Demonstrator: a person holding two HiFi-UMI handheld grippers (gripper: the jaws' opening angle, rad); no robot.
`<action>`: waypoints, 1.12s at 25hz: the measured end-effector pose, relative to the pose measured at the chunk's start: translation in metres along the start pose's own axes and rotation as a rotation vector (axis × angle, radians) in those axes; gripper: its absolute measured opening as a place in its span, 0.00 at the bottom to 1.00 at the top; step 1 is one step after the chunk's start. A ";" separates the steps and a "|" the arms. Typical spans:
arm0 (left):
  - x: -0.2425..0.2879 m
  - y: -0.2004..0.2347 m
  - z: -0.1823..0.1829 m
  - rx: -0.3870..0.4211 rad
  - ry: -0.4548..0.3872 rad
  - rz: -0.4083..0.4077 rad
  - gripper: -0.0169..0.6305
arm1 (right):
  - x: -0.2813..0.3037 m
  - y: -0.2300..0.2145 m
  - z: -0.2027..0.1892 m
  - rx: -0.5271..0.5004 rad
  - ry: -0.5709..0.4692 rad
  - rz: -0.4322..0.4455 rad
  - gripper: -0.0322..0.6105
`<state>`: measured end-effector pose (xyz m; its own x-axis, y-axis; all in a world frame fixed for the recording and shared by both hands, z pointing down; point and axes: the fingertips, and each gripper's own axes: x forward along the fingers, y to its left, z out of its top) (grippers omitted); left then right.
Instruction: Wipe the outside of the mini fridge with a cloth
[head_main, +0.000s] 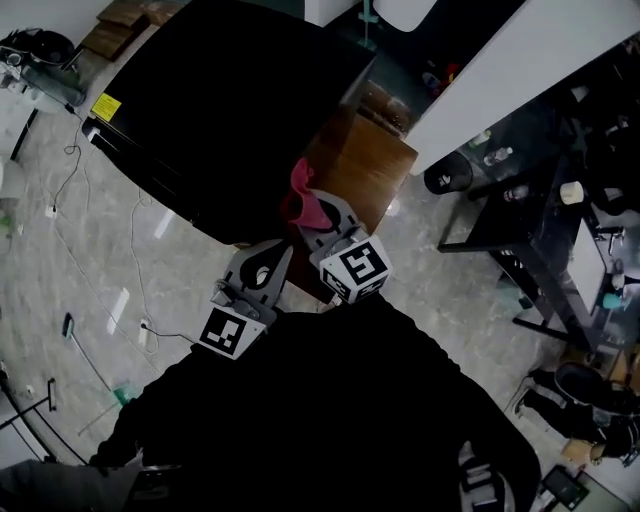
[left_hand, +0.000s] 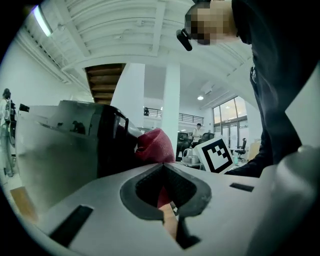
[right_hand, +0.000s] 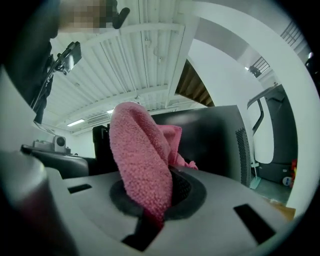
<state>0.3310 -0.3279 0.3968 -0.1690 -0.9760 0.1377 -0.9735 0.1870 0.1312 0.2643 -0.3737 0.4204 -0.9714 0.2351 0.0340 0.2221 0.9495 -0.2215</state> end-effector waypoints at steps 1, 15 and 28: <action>0.008 0.000 0.001 -0.005 -0.002 0.021 0.04 | 0.001 -0.009 0.001 0.004 0.003 0.013 0.10; 0.104 0.006 0.021 0.029 -0.094 0.190 0.04 | 0.014 -0.110 0.011 -0.029 0.017 0.133 0.10; 0.120 0.010 0.025 0.066 -0.108 0.266 0.04 | 0.021 -0.165 0.017 -0.081 0.034 0.179 0.10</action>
<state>0.2975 -0.4459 0.3897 -0.4318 -0.9004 0.0530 -0.9000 0.4340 0.0402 0.2058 -0.5286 0.4411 -0.9128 0.4069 0.0345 0.3979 0.9054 -0.1484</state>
